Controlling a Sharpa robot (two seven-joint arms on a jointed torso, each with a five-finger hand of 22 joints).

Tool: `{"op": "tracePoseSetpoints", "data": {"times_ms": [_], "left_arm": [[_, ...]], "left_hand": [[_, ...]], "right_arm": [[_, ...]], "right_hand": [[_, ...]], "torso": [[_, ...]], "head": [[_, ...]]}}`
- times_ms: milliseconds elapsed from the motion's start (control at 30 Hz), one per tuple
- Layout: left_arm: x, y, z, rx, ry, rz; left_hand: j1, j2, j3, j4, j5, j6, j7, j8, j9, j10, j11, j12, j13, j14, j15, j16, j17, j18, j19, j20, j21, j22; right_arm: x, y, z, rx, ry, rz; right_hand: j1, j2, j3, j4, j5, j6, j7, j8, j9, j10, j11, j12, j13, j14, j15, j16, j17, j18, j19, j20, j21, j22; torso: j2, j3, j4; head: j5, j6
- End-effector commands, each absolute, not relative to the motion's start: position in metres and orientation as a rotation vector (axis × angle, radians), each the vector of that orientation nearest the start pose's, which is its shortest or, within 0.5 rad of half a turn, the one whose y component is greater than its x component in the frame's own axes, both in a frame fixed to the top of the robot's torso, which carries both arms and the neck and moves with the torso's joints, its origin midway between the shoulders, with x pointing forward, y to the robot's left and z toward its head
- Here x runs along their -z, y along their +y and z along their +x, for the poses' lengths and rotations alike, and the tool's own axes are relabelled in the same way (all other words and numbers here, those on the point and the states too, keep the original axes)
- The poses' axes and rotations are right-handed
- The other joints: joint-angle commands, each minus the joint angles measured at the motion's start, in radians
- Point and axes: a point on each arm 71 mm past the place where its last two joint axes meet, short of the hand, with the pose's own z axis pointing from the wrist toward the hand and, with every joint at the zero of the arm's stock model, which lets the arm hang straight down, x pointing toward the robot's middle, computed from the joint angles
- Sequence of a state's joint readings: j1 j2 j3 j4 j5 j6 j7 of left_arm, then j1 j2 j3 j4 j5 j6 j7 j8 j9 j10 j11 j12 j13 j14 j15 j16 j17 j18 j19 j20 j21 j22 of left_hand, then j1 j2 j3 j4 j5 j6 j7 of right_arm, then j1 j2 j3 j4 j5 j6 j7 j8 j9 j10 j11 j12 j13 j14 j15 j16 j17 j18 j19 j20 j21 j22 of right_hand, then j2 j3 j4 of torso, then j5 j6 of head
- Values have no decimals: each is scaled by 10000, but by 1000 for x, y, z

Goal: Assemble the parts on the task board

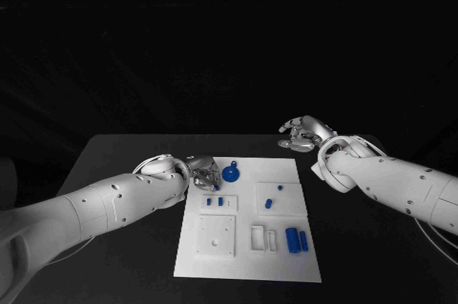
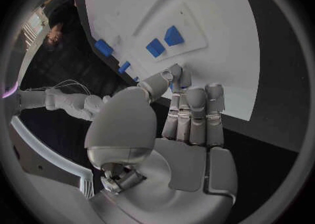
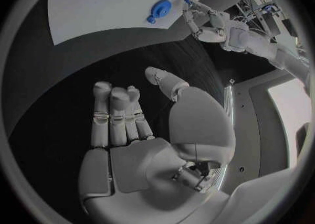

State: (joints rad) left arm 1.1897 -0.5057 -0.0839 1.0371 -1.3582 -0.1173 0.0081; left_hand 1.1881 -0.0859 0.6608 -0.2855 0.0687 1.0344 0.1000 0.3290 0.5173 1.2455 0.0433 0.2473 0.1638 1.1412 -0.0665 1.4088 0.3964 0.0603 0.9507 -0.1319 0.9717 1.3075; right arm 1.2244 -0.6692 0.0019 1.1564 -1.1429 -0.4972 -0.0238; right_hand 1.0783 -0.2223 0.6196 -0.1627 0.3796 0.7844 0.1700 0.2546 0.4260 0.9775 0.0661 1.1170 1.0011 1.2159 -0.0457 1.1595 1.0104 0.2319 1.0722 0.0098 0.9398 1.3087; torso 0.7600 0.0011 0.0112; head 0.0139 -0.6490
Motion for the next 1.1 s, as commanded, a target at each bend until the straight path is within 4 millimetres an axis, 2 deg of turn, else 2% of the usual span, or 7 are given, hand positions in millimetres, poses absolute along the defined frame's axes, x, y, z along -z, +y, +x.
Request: {"op": "tracePoseSetpoints", "data": {"times_ms": [33,500,800,1100], "left_arm": [[243,159,549,6204,19091,1836],[243,154,550,6016,18916,1881],[251,146,545,5644,18891,2397],[251,150,545,5423,18871,2394]], "left_hand": [[-1,128,59,-7,41,37,-3,35,16,76,22,-38,5,50,-1,44,-14,430,20,-290,53,187],[-24,101,51,-1,43,32,2,17,4,86,25,-69,9,7,3,29,-29,416,-9,-288,49,184],[-61,74,67,33,-17,-13,25,-34,-27,68,46,-129,12,-82,25,4,-55,389,-83,-274,24,176],[-50,53,82,34,-19,-3,23,-35,-30,85,44,-131,21,-91,23,9,-58,386,-95,-274,22,176]], "right_arm": [[170,-231,560,-6483,14813,2521],[170,-231,560,-6488,14823,2519],[170,-231,560,-6476,14828,2523],[169,-231,560,-6487,14796,2517]], "right_hand": [[-49,72,11,-68,3,15,64,68,-13,-15,-40,40,-14,49,-31,58,-12,299,39,-53,-19,185],[-53,73,12,-69,0,15,64,68,-14,-15,-40,44,-21,50,-30,59,-14,299,41,-54,-19,185],[-56,73,13,-68,-1,15,64,67,-15,-16,-40,47,-26,51,-30,59,-15,299,42,-54,-20,184],[-57,75,15,-68,-1,14,64,67,-15,-16,-39,49,-30,51,-30,59,-16,299,43,-54,-20,184]], "torso": [[0,1,-3],[-2,11,-5],[9,2,-12],[-1,11,-1]], "head": [[5,-3],[-5,-11],[-26,-24],[-31,-30]]}}
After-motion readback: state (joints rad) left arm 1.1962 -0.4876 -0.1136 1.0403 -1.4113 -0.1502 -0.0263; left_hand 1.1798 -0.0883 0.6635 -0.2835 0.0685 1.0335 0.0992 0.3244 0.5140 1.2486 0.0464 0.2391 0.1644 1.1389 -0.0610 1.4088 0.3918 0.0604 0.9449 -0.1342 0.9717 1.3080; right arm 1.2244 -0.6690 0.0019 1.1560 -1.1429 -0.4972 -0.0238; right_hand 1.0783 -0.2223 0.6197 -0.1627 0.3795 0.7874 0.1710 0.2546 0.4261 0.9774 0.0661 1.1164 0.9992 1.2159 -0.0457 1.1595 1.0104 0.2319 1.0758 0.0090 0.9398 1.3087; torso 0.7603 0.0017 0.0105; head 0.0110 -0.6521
